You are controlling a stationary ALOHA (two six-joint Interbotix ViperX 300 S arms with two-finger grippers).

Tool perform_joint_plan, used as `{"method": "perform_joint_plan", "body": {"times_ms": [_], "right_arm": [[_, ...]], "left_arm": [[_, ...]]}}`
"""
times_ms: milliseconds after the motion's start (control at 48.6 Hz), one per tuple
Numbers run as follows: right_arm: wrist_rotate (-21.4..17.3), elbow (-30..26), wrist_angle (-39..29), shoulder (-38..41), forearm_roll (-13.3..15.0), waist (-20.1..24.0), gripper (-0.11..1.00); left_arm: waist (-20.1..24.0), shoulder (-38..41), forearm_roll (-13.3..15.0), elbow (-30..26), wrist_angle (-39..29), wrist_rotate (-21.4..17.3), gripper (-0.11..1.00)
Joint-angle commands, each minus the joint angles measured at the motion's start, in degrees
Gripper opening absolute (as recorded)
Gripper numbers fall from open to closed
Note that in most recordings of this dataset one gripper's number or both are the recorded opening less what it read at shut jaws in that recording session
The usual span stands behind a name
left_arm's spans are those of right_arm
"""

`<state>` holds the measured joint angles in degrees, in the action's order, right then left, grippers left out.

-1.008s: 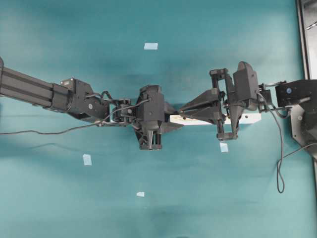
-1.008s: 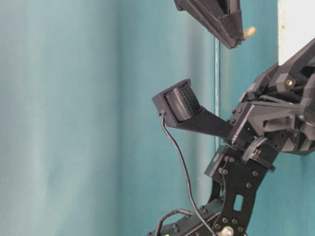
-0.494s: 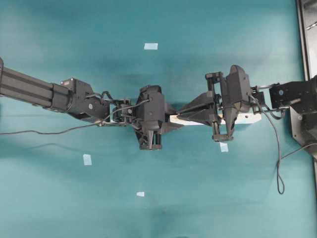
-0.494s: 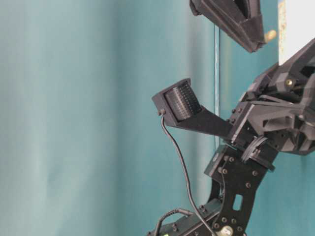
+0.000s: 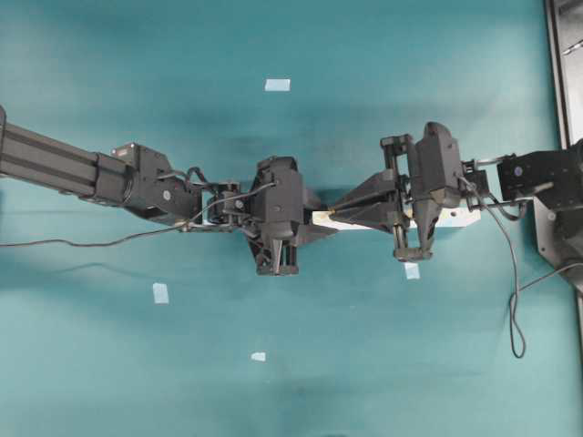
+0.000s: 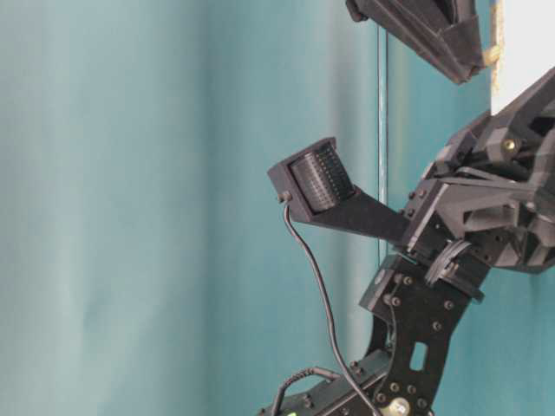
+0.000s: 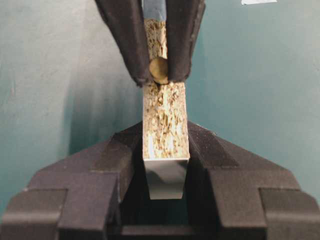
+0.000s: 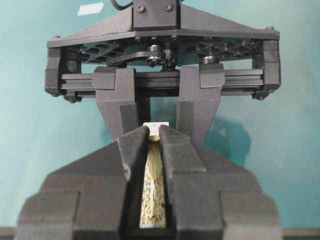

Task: Move the wooden board into place and insert the rod into its hole.
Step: 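Lower the dowel into the board's hole with the right gripper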

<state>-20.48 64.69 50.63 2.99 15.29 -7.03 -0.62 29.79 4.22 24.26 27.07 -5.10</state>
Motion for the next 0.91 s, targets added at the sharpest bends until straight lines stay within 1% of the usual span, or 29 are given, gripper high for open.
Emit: {"method": "perform_joint_plan", "body": {"times_ms": [0, 411, 576, 679, 885], "right_arm": [[0.09, -0.09, 0.53, -0.35, -0.09, -0.09, 0.09], [-0.18, 0.62, 0.26, 0.62, -0.09, 0.18, 0.09], [-0.79, 1.67, -0.62, -0.62, -0.18, 0.79, 0.09], [-0.88, 1.85, -2.90, -2.02, -0.18, 0.88, 0.09], [-0.88, 1.05, -11.34, -4.75, -0.18, 1.32, 0.09]], "left_arm": [[-0.70, -1.93, -0.09, -0.62, 0.09, 0.09, 0.21], [-0.62, -1.85, -0.09, -0.44, -0.26, 0.09, 0.21], [-0.70, -1.93, -0.09, -0.53, -0.44, 0.09, 0.21], [-0.70, -1.93, -0.09, -0.62, -0.44, 0.09, 0.21], [-0.70, -2.02, -0.09, -0.70, -0.44, 0.09, 0.21]]}}
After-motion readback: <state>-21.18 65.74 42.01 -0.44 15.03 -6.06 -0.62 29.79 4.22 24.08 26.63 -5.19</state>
